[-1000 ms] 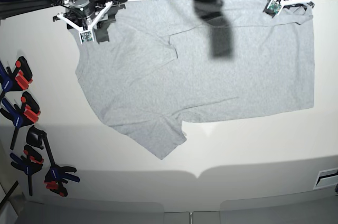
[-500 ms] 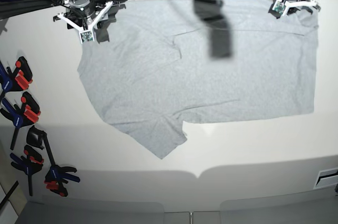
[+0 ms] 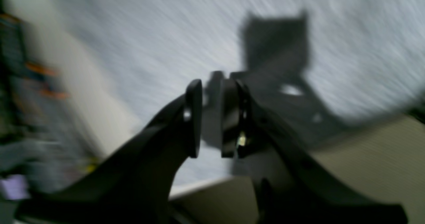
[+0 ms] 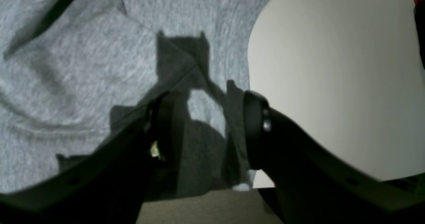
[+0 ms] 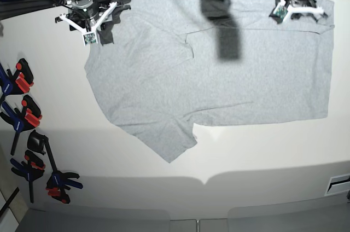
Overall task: Fold the T-shirt properly
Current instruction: 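Release the shirt and lift both grippers, then move the left gripper down along the shirt's side to the hem corner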
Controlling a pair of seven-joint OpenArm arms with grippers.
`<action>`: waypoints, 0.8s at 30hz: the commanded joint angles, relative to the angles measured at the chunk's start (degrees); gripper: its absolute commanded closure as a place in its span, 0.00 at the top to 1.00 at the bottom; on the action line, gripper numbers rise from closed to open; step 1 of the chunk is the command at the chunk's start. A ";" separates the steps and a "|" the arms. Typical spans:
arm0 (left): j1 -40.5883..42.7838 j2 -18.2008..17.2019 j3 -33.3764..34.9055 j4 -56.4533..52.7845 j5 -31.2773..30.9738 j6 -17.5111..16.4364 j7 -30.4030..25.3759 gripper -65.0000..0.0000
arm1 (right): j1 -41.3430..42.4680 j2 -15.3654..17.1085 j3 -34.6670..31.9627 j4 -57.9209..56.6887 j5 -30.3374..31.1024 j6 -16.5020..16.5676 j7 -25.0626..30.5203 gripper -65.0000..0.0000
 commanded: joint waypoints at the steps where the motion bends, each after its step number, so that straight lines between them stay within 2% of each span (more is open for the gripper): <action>1: 0.46 -0.63 -0.37 1.77 2.34 0.72 -0.39 0.14 | 0.00 0.50 0.31 1.27 -0.04 -0.66 1.16 0.41; 5: 0.46 -0.63 -0.37 4.13 10.27 0.74 -1.09 0.16 | 0.00 0.50 0.31 1.27 -0.07 -0.66 1.57 0.41; 8: -0.98 -0.61 -0.37 4.46 11.30 0.70 0.83 0.28 | 0.02 0.50 0.31 1.27 -0.07 -0.63 4.11 0.41; 11: -5.14 -0.63 -0.37 4.46 7.45 0.68 5.18 0.30 | 0.15 0.50 0.31 1.70 -0.04 -0.61 4.52 0.41; 13: -8.68 -0.66 -0.37 4.46 4.55 0.66 5.49 0.31 | 0.87 0.48 0.31 2.82 -0.07 -0.52 1.36 0.41; 16: -15.02 -0.63 -0.37 4.46 -0.07 0.59 5.51 0.41 | 2.08 0.50 0.31 5.33 -0.07 -0.39 -2.45 0.41; 18: -19.89 -0.63 -0.37 4.44 -3.54 0.46 5.46 0.48 | 2.89 0.52 0.31 7.30 -0.04 -0.39 -3.10 0.41; 21: -27.45 -0.66 -0.37 2.95 -10.60 0.46 3.93 0.48 | 3.91 0.50 0.31 10.16 -0.02 0.66 -3.15 0.41; 24: -34.97 -0.63 -0.37 -3.58 -17.40 0.22 1.33 0.48 | 4.81 0.50 0.31 12.68 0.00 2.19 -3.28 0.41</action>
